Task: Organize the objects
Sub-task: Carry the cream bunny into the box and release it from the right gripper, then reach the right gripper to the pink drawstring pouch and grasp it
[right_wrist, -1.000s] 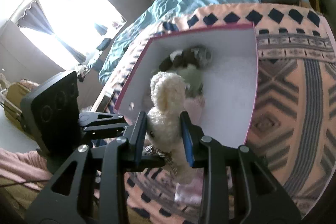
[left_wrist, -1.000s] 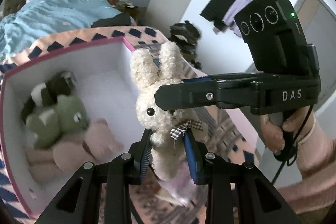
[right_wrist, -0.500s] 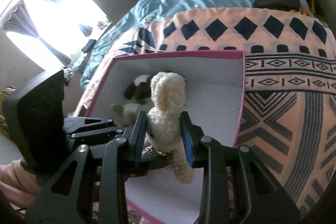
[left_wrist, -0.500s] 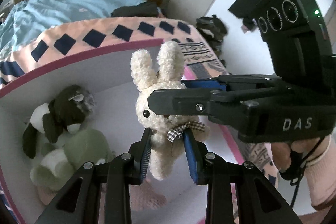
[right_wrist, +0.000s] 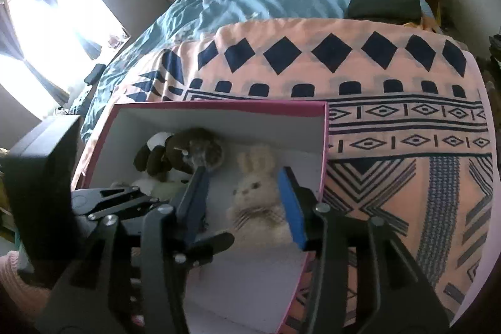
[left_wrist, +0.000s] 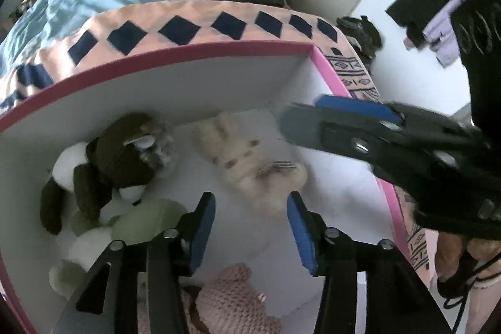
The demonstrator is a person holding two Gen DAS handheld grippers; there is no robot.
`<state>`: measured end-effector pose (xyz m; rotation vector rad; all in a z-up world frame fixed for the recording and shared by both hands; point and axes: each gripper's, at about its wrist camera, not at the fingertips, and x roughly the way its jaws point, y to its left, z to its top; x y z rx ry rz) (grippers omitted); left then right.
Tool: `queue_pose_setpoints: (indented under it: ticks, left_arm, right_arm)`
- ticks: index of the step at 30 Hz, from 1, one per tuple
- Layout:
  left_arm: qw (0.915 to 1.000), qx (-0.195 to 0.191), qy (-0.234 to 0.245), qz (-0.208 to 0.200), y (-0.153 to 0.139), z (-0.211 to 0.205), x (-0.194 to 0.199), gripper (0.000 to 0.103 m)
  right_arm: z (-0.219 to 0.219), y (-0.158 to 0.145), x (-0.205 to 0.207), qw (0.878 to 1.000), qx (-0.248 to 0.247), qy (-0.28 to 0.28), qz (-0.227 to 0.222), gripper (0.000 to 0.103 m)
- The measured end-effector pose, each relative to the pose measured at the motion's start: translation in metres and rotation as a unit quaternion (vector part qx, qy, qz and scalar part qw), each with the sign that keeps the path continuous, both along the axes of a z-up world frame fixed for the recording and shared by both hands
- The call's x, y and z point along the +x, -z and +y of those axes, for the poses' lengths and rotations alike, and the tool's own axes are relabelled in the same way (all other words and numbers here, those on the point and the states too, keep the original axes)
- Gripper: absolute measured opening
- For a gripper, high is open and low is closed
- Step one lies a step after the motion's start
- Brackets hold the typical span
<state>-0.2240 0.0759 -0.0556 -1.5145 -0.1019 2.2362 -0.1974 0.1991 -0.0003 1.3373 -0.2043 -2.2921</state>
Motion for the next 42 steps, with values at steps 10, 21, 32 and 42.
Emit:
queue_pose_setpoints:
  ticks: [10, 21, 32, 42]
  left_arm:
    - [0.9965, 0.033, 0.001, 0.077, -0.041, -0.023, 0.048, 0.060]
    - [0.9852, 0.057, 0.102, 0.125, -0.075, -0.020, 0.158, 0.067]
    - [0.9891, 0.034, 0.140, 0.028, -0.011, 0.008, 0.188, 0.067]
    - [0.9867, 0.014, 0.161, 0.017, 0.007, 0.022, 0.188, 0.062]
  right_arm:
    - [0.009, -0.010, 0.052, 0.998, -0.050, -0.027, -0.005, 0.049]
    - [0.041, -0.027, 0.136, 0.994, -0.104, -0.035, -0.002, 0.052]
    - [0.060, 0.035, 0.199, 0.990, -0.100, 0.004, -0.104, 0.052]
    - [0.067, 0.061, 0.228, 0.981, -0.115, 0.019, -0.154, 0.052]
